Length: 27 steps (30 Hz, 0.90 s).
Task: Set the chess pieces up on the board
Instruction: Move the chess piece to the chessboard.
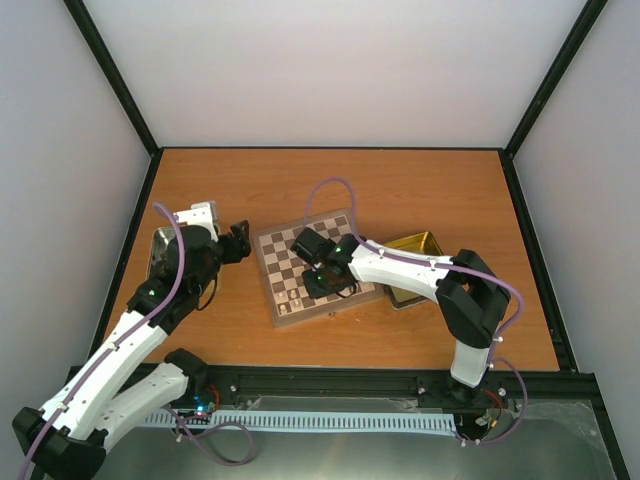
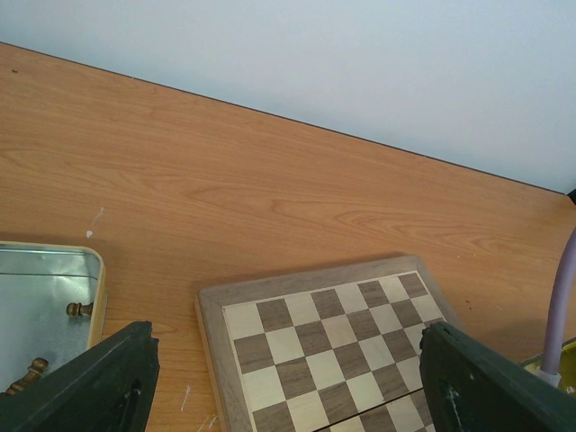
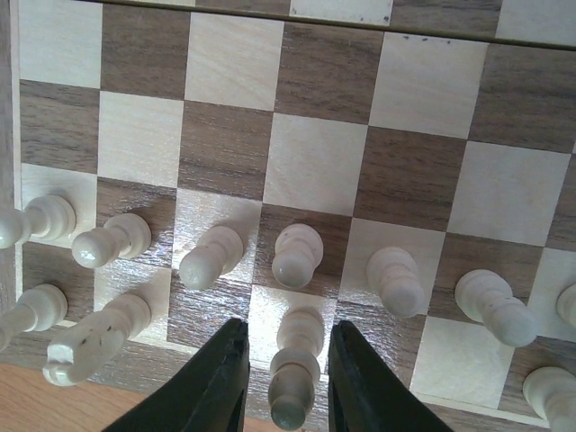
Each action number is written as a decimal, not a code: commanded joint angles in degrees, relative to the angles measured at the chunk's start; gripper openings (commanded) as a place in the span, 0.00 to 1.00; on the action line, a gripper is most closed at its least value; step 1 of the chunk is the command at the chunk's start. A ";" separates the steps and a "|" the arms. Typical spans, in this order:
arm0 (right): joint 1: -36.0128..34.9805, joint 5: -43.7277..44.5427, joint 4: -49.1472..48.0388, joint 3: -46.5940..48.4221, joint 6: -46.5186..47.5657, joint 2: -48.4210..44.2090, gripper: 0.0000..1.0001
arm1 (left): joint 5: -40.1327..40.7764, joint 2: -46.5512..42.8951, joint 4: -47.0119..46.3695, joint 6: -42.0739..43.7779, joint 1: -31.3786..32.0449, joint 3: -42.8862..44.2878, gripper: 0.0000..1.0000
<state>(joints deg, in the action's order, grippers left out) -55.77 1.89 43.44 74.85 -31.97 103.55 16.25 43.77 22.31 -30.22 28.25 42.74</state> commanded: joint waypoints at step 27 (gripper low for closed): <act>-1.88 -1.70 1.82 3.49 1.04 3.68 0.16 | 0.20 -0.27 -1.48 -0.98 0.23 0.08 0.80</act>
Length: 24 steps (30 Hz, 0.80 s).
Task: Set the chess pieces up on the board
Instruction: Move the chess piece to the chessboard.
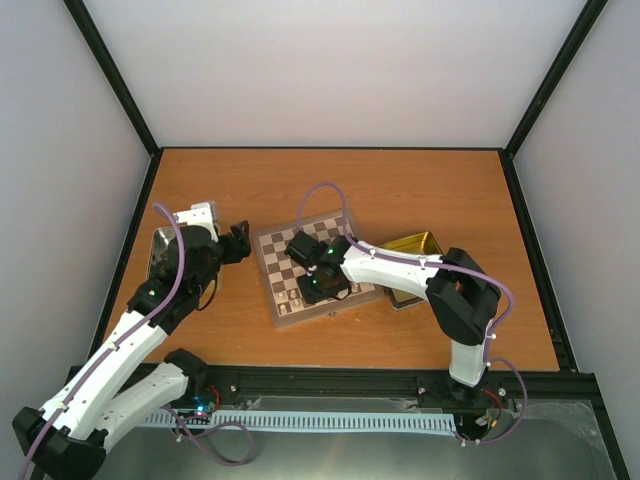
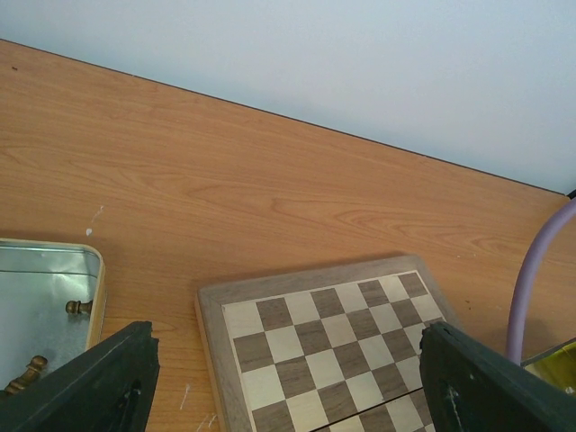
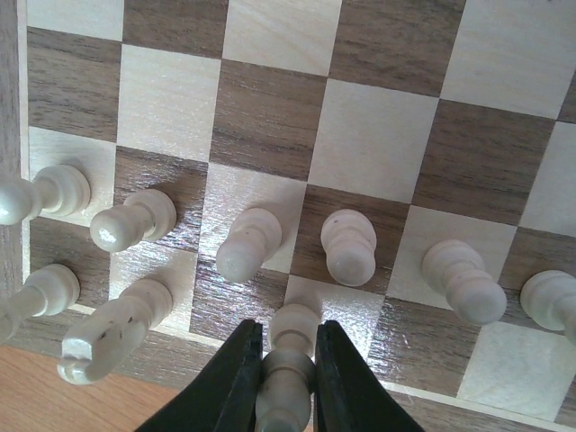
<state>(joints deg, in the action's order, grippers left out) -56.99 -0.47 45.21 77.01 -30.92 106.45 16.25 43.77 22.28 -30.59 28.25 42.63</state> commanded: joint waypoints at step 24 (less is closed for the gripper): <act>-1.18 1.63 1.29 2.45 -0.30 0.76 0.30 | -0.05 -0.16 -1.80 -0.57 0.23 0.19 0.80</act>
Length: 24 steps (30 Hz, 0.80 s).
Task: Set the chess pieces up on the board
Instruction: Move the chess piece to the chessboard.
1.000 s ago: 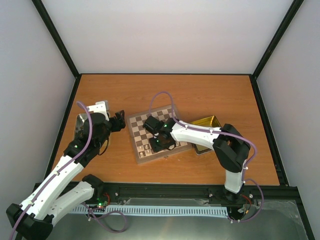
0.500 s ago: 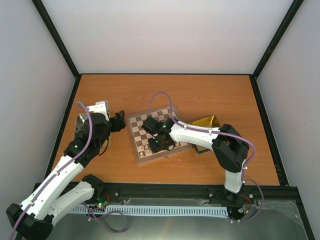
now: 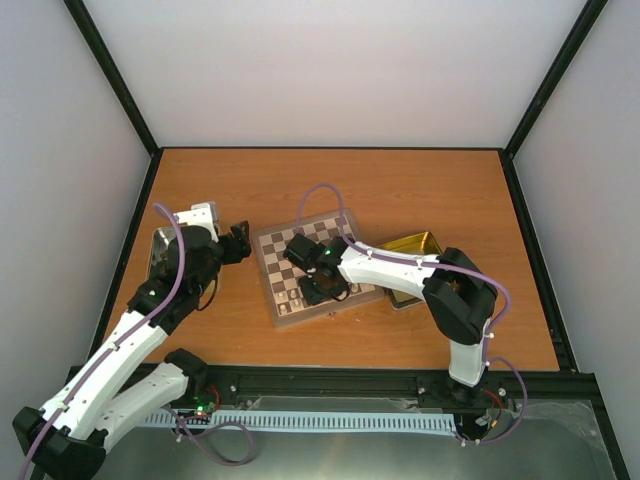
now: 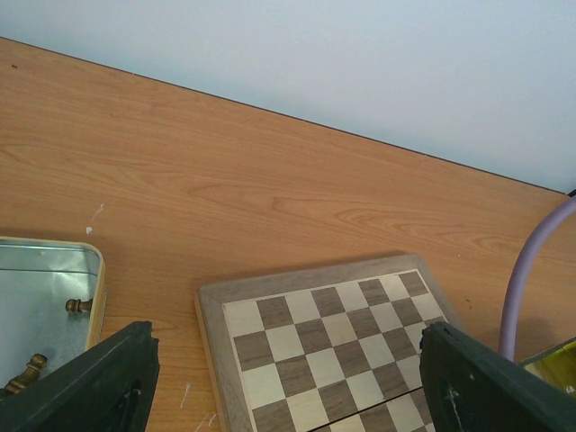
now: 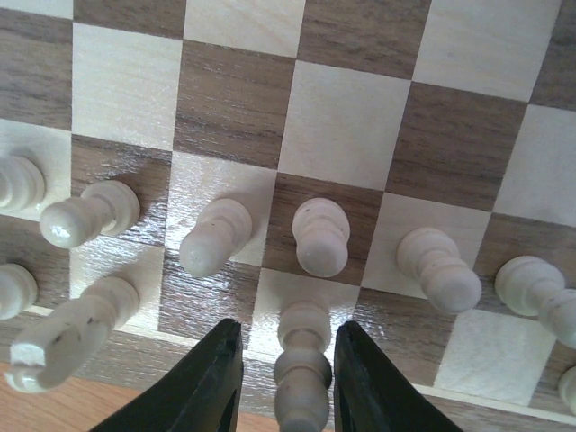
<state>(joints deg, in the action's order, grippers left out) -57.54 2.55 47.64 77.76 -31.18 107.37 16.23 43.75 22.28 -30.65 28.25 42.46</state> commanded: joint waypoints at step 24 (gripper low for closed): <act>-0.56 0.76 -0.40 2.21 -1.08 -0.06 0.34 | 0.14 -0.30 -1.63 -0.50 0.23 0.28 0.80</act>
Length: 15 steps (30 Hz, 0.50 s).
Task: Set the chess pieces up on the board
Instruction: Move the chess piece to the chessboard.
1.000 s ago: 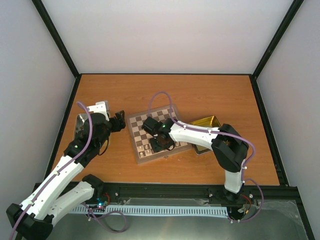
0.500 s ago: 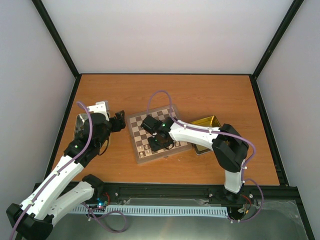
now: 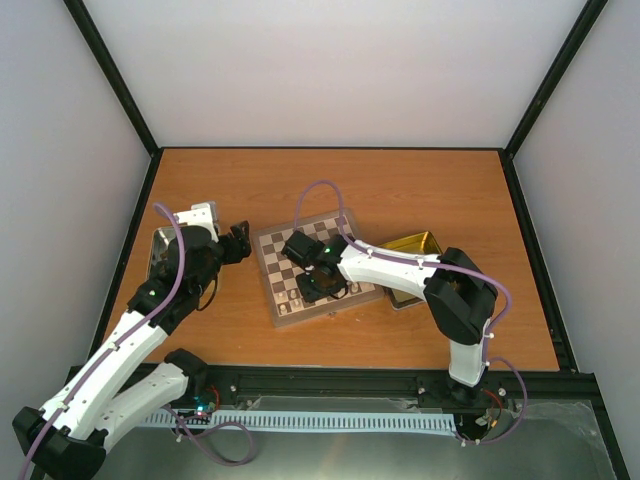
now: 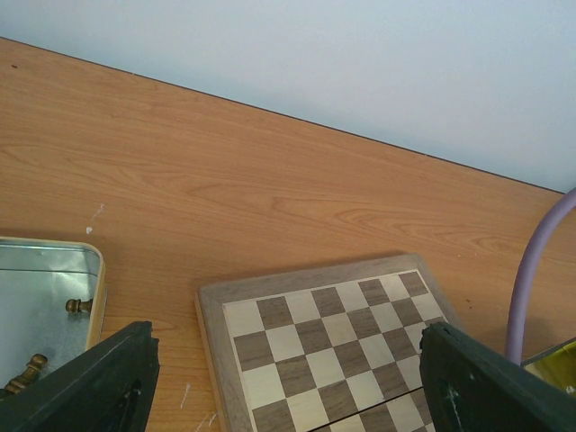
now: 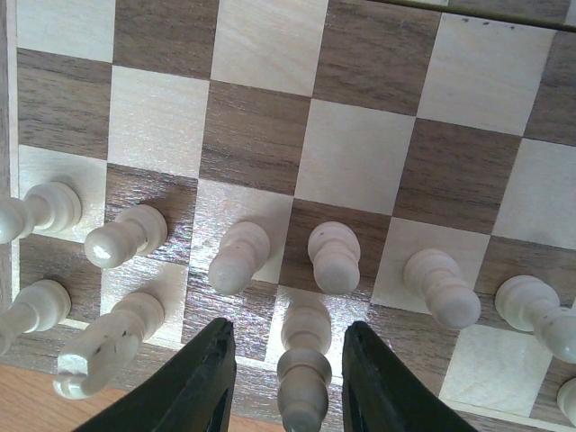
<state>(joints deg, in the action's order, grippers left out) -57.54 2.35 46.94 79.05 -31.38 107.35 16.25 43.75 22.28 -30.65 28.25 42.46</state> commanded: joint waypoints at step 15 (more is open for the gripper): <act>-0.57 -0.57 -0.01 0.43 -1.09 -0.75 0.17 | 0.05 -0.30 -1.55 -0.55 0.23 0.30 0.80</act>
<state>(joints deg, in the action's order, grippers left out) -57.54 2.28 46.98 79.05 -32.03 107.35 16.23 43.75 22.28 -30.65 28.25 42.46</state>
